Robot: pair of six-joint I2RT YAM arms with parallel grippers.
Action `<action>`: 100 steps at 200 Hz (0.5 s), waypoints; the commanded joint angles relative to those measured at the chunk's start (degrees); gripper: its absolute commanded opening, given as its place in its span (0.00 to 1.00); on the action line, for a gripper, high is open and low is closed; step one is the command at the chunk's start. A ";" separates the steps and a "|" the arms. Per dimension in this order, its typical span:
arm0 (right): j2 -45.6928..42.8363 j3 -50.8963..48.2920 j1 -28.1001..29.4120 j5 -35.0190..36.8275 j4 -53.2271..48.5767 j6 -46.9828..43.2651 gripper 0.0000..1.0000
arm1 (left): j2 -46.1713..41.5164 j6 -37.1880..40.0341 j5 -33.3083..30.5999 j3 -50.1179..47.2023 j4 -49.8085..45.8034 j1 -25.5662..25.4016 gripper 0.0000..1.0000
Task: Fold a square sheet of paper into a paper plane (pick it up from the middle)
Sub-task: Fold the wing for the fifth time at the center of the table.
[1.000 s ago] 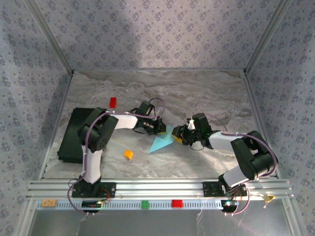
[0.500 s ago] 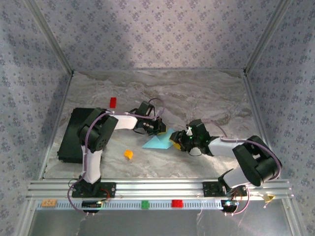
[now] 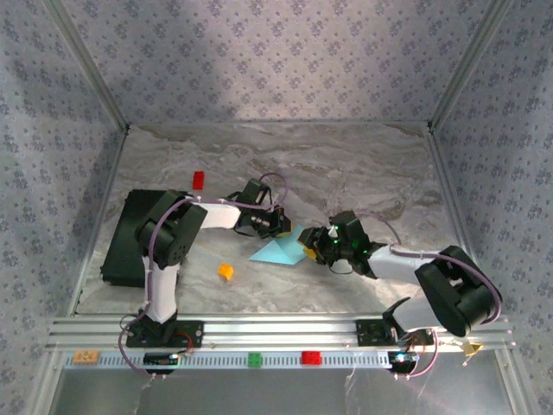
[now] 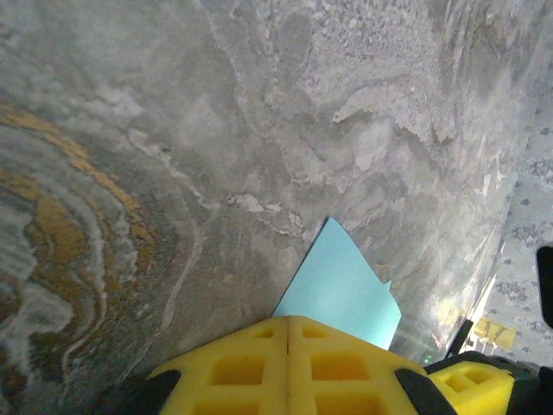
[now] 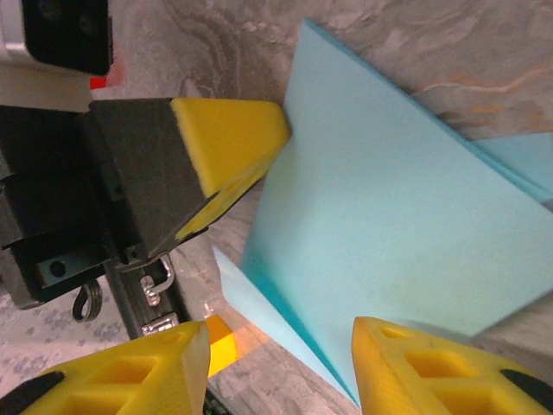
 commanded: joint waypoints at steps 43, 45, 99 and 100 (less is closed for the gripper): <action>-1.36 1.67 6.07 4.41 -13.23 0.43 0.47 | -0.41 -3.78 -3.82 -3.77 -1.92 0.15 0.06; -1.27 1.67 6.20 4.43 -13.17 0.36 0.47 | -0.41 -3.77 -3.81 -3.72 -2.01 0.12 0.06; 2.84 1.13 6.58 4.96 -3.45 1.10 0.45 | -0.59 -4.05 -3.81 -4.04 -1.83 0.17 0.06; 2.94 1.13 6.56 4.96 -3.25 1.08 0.45 | -0.59 -4.04 -3.86 -4.05 -1.87 0.14 0.06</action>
